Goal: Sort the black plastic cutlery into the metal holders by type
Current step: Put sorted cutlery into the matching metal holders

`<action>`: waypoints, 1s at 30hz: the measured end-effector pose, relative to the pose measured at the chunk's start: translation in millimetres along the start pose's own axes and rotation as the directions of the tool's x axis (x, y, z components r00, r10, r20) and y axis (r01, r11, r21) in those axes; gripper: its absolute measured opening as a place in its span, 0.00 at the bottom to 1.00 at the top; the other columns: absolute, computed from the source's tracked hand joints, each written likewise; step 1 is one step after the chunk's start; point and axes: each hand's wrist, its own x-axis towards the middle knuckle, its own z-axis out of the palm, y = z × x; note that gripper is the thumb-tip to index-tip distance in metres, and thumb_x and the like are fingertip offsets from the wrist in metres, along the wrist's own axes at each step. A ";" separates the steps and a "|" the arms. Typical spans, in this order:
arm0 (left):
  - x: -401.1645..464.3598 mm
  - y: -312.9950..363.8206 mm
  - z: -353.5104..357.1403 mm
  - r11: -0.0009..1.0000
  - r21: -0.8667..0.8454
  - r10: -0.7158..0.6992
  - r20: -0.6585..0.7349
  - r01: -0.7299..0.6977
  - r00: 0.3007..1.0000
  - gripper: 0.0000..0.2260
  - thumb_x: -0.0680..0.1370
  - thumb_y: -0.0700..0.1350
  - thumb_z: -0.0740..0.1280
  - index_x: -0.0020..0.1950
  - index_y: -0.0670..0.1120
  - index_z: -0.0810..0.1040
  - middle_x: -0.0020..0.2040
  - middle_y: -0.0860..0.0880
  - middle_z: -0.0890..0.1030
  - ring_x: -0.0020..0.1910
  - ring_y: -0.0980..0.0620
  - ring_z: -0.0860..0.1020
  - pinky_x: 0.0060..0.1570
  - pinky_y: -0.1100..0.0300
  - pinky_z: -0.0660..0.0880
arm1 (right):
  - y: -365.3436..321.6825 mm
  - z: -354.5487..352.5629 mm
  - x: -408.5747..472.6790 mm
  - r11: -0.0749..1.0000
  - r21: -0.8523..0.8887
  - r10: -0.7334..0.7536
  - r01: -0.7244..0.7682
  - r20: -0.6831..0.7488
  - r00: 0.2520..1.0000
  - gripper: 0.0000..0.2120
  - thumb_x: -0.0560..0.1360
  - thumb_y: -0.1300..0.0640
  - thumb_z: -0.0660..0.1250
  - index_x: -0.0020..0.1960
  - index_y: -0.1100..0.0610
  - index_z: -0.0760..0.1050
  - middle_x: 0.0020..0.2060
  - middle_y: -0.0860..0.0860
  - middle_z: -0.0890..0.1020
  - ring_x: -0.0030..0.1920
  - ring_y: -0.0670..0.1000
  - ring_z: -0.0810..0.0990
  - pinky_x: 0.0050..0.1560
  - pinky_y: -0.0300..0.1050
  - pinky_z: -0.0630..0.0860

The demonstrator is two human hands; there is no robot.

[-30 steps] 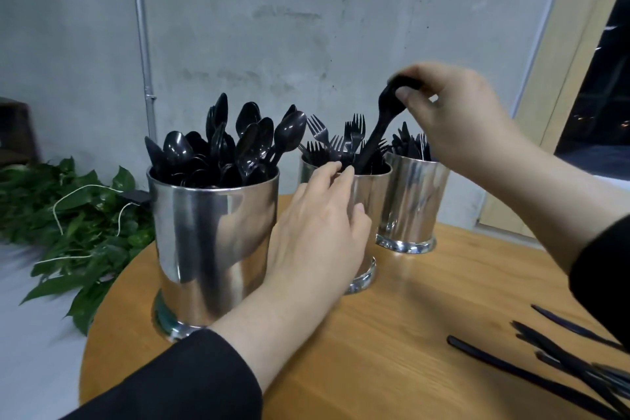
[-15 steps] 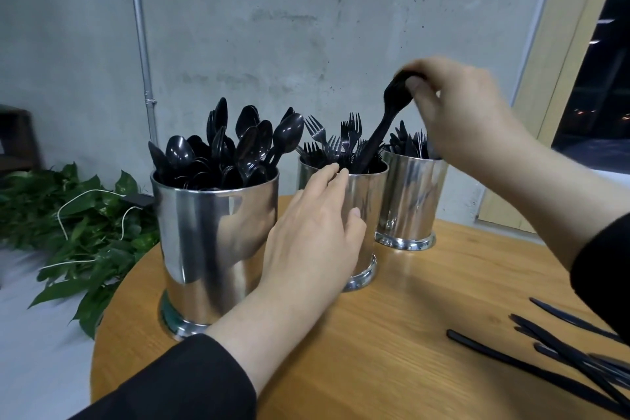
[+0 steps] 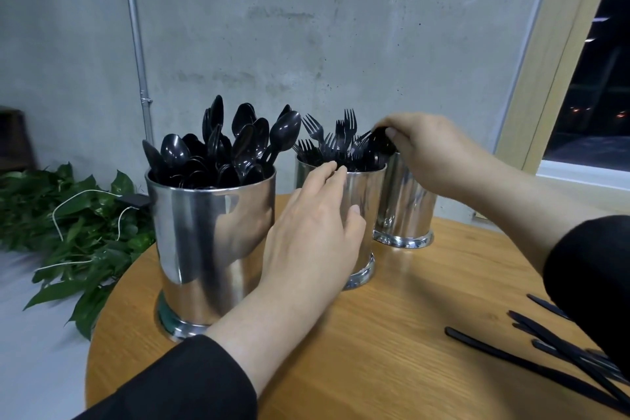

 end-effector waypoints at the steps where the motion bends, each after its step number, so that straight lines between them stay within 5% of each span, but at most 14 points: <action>1: 0.4 -0.4 0.2 1.000 0.004 0.003 0.003 -0.003 1.000 0.26 0.84 0.53 0.58 0.82 0.53 0.60 0.81 0.61 0.57 0.78 0.59 0.60 0.73 0.59 0.62 | 2.7 3.2 -0.7 1.000 0.011 0.001 -0.002 0.024 1.000 0.13 0.85 0.55 0.55 0.60 0.50 0.78 0.49 0.51 0.82 0.49 0.54 0.77 0.47 0.47 0.72; 3: 0.9 -1.0 0.8 1.000 0.009 0.004 0.012 -0.004 1.000 0.26 0.84 0.53 0.58 0.82 0.54 0.60 0.82 0.61 0.57 0.78 0.59 0.60 0.73 0.60 0.62 | 7.3 6.9 -2.2 0.999 0.047 0.009 -0.010 0.025 1.000 0.14 0.85 0.54 0.55 0.62 0.49 0.77 0.52 0.52 0.84 0.54 0.56 0.79 0.55 0.51 0.76; 6: -1.6 0.7 2.9 1.000 0.001 0.014 -0.014 -0.014 1.000 0.25 0.84 0.53 0.59 0.82 0.54 0.60 0.82 0.60 0.56 0.78 0.59 0.60 0.70 0.60 0.64 | 9.6 4.4 -6.0 0.996 0.086 -0.004 0.007 -0.027 1.000 0.18 0.85 0.53 0.56 0.73 0.51 0.71 0.66 0.50 0.79 0.66 0.51 0.75 0.63 0.42 0.68; 11: -14.6 16.4 10.3 0.945 -0.080 0.304 -0.138 -0.317 0.943 0.18 0.82 0.48 0.61 0.71 0.45 0.76 0.70 0.50 0.74 0.67 0.51 0.75 0.62 0.57 0.75 | 18.0 -21.3 -64.3 0.986 0.159 0.010 0.041 -0.308 0.951 0.16 0.85 0.53 0.58 0.71 0.51 0.73 0.62 0.45 0.79 0.59 0.42 0.75 0.59 0.38 0.70; 13: -23.6 26.5 24.3 0.908 -0.107 0.402 -0.051 -0.405 0.914 0.15 0.82 0.48 0.60 0.65 0.45 0.79 0.60 0.51 0.79 0.58 0.50 0.77 0.55 0.49 0.78 | 33.5 -27.1 -117.9 0.995 0.104 0.019 0.005 -0.225 0.974 0.15 0.84 0.50 0.59 0.69 0.48 0.74 0.58 0.40 0.79 0.55 0.36 0.74 0.55 0.33 0.70; 15: -34.2 41.8 38.5 0.906 -0.100 0.424 0.186 -0.412 0.886 0.15 0.84 0.52 0.59 0.66 0.49 0.78 0.60 0.53 0.79 0.59 0.51 0.76 0.56 0.47 0.77 | 54.4 -29.6 -176.3 0.999 0.030 0.044 -0.043 -0.060 0.997 0.16 0.82 0.47 0.60 0.67 0.48 0.76 0.57 0.40 0.79 0.54 0.34 0.73 0.56 0.29 0.68; 18: -47.8 64.2 65.9 0.865 -0.023 0.429 0.550 -0.501 0.716 0.20 0.84 0.59 0.57 0.75 0.55 0.70 0.67 0.55 0.74 0.67 0.53 0.71 0.66 0.51 0.72 | 84.1 -42.5 -245.7 0.983 -0.023 0.183 -0.182 0.121 0.976 0.18 0.79 0.44 0.61 0.67 0.46 0.77 0.60 0.40 0.79 0.59 0.35 0.73 0.58 0.19 0.61; 20: -50.2 76.9 81.3 0.822 -0.017 0.435 0.664 -0.569 0.608 0.23 0.83 0.63 0.57 0.75 0.56 0.70 0.67 0.56 0.74 0.67 0.53 0.71 0.68 0.53 0.71 | 97.7 -54.3 -273.9 0.965 -0.039 0.261 -0.258 0.166 0.951 0.20 0.77 0.40 0.60 0.66 0.44 0.78 0.60 0.37 0.78 0.59 0.34 0.73 0.57 0.18 0.61; 24: -46.4 92.7 105.0 0.798 -0.051 0.460 0.695 -0.601 0.553 0.17 0.83 0.60 0.59 0.63 0.54 0.80 0.57 0.56 0.75 0.58 0.54 0.73 0.63 0.54 0.72 | 114.3 -62.1 -302.3 0.939 -0.063 0.344 -0.339 0.162 0.925 0.22 0.73 0.35 0.61 0.58 0.45 0.81 0.52 0.38 0.79 0.52 0.40 0.78 0.52 0.32 0.72; 30: -43.5 95.6 108.4 0.857 -0.167 0.453 0.693 -0.487 0.561 0.06 0.82 0.55 0.66 0.55 0.56 0.79 0.50 0.60 0.73 0.52 0.60 0.71 0.52 0.67 0.65 | 127.7 -51.1 -298.3 0.911 -0.140 0.411 -0.389 0.209 0.887 0.16 0.76 0.42 0.68 0.59 0.48 0.82 0.46 0.38 0.74 0.45 0.40 0.74 0.44 0.26 0.65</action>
